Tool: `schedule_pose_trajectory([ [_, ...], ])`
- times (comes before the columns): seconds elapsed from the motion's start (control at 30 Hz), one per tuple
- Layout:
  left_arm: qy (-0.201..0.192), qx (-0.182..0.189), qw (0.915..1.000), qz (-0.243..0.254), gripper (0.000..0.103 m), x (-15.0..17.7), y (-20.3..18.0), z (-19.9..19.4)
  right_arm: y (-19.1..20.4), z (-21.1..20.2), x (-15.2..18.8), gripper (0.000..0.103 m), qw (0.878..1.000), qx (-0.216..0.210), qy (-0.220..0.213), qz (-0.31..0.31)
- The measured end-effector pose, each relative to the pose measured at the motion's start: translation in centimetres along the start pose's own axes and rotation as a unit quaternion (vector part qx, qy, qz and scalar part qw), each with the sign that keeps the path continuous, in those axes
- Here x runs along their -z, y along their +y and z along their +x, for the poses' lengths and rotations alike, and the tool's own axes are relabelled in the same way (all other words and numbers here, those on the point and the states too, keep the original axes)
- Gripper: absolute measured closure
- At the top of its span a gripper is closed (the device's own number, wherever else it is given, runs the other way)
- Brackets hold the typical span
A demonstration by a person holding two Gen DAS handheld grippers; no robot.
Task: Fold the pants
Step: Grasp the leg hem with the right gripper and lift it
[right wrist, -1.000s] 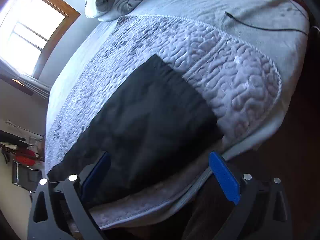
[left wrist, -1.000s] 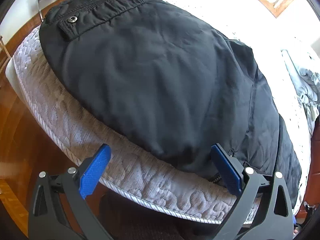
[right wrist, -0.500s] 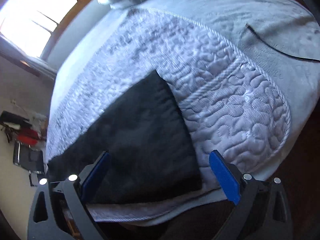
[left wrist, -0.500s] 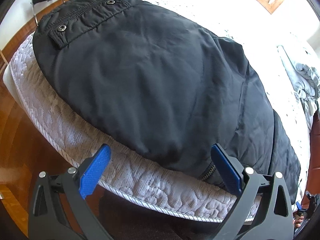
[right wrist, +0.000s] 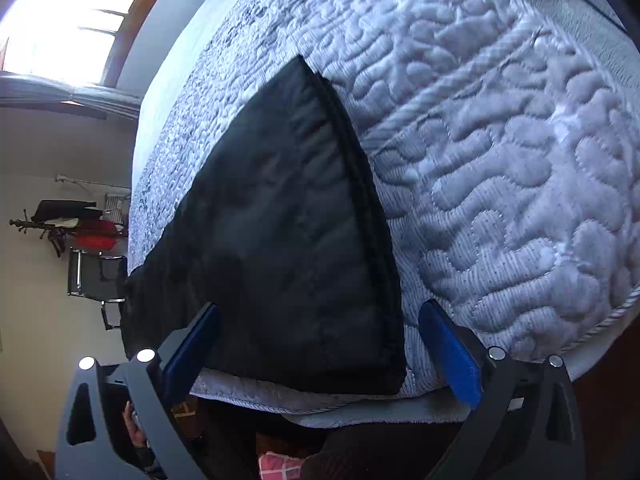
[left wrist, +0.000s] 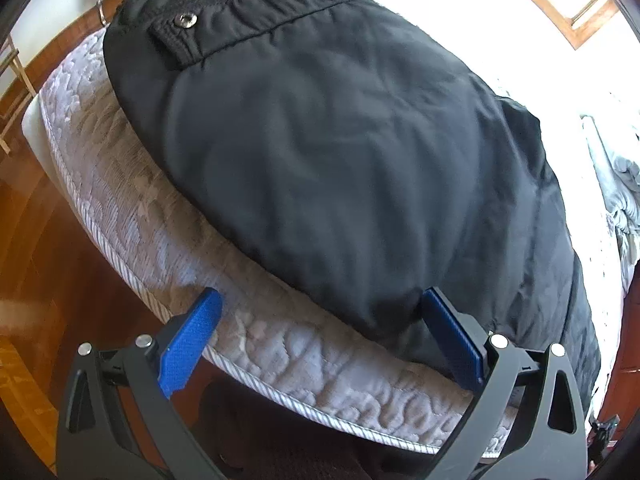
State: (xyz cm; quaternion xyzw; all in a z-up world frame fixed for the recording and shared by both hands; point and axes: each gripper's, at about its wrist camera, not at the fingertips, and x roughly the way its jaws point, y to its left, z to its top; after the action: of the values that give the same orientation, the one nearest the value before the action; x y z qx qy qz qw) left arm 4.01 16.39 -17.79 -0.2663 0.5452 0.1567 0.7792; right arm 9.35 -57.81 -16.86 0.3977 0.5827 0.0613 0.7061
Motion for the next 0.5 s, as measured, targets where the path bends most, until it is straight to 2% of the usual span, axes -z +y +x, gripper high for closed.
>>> schedule_pose_trajectory([
  [0.03,0.002,0.001,1.0000,0.000,0.003,-0.2,-0.3,0.3,0.1,0.2,0.1,0.003,1.000,-0.008,0.003,-0.004],
  [0.1,0.004,0.001,1.0000,-0.001,0.003,-0.7,-0.2,0.6,0.4,0.6,0.3,0.010,0.999,-0.040,0.011,-0.008],
  [0.13,0.004,0.000,1.0000,-0.002,0.003,-0.9,-0.3,0.7,0.6,0.8,0.4,0.012,0.999,-0.041,0.015,-0.010],
  [0.2,0.003,-0.001,1.0000,-0.002,0.003,-1.4,-0.4,0.8,1.1,1.4,0.6,0.020,1.000,-0.012,0.019,-0.019],
  [0.27,0.003,-0.002,1.0000,-0.004,0.002,-2.1,-0.7,1.0,1.3,2.0,0.5,0.041,1.000,0.016,0.019,-0.019],
  [0.3,0.002,-0.003,1.0000,-0.007,0.002,-2.4,-0.7,1.2,1.4,1.9,0.5,0.048,1.000,0.013,0.016,-0.016],
  [0.33,-0.001,-0.003,1.0000,-0.009,0.002,-2.3,-0.6,1.4,1.4,1.7,0.3,0.060,1.000,-0.003,0.015,-0.010],
  [0.4,-0.010,-0.006,0.9998,-0.014,0.002,-2.7,-0.7,1.6,2.2,1.1,0.0,0.067,1.000,-0.014,0.003,-0.021],
  [0.5,-0.019,-0.016,0.9996,-0.016,0.002,-3.5,-1.7,1.8,4.6,0.1,-0.9,0.074,0.998,0.007,-0.015,-0.065],
])
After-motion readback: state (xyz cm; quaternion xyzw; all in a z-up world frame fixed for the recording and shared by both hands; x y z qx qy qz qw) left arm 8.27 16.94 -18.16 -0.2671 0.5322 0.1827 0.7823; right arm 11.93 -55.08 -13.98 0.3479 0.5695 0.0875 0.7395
